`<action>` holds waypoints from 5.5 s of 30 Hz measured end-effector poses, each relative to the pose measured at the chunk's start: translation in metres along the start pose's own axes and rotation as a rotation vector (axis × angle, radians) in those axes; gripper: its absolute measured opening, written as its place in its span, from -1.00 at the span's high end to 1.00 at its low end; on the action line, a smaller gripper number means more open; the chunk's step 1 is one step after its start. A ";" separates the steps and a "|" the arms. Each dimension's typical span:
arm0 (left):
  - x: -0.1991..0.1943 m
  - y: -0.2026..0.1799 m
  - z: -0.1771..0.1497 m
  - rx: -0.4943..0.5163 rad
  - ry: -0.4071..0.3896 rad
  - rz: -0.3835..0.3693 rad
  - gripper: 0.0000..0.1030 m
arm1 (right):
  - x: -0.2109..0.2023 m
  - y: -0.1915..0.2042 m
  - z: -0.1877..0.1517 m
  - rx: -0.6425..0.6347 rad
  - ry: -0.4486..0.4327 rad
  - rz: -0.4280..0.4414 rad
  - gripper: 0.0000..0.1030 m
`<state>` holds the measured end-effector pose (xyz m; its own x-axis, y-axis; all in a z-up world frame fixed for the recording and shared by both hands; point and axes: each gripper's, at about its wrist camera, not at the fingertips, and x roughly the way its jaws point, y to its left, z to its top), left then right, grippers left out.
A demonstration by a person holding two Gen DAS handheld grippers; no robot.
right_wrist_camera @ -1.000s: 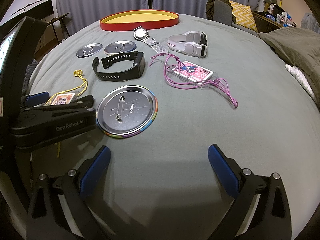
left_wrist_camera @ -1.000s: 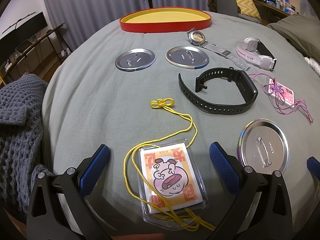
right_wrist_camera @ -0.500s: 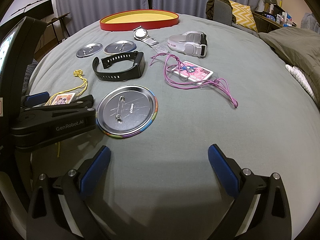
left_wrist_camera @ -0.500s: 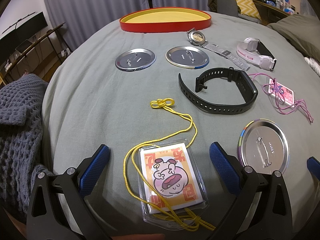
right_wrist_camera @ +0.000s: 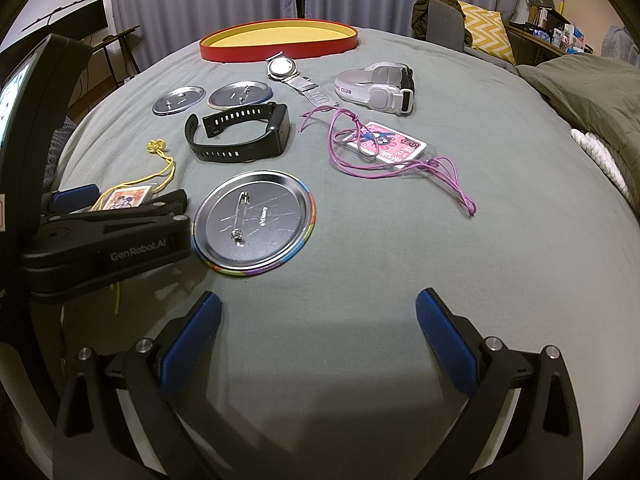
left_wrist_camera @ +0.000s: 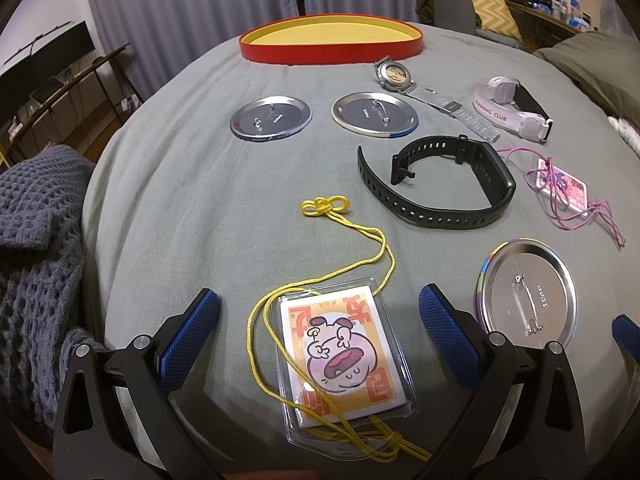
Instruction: Organize jewelry
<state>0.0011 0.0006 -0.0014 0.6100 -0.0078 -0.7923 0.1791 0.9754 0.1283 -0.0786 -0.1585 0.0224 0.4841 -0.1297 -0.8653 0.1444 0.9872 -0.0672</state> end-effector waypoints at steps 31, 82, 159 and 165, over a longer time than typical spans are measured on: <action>-0.001 0.001 0.000 -0.002 0.000 -0.003 -0.90 | 0.000 0.000 0.000 0.000 0.000 0.000 -0.83; 0.008 0.019 0.115 0.141 -0.009 -0.046 -0.90 | -0.031 -0.029 0.139 0.073 -0.135 -0.027 -0.83; 0.067 -0.037 0.210 0.092 0.031 -0.266 0.33 | 0.088 -0.110 0.204 0.061 0.020 -0.020 0.85; 0.053 -0.025 0.234 0.070 0.022 -0.266 0.33 | 0.072 -0.110 0.220 0.083 -0.017 -0.022 0.85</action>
<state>0.2098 -0.0758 0.0932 0.5178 -0.2562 -0.8162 0.3841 0.9221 -0.0457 0.1301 -0.2969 0.0769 0.4946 -0.1539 -0.8554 0.2256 0.9732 -0.0447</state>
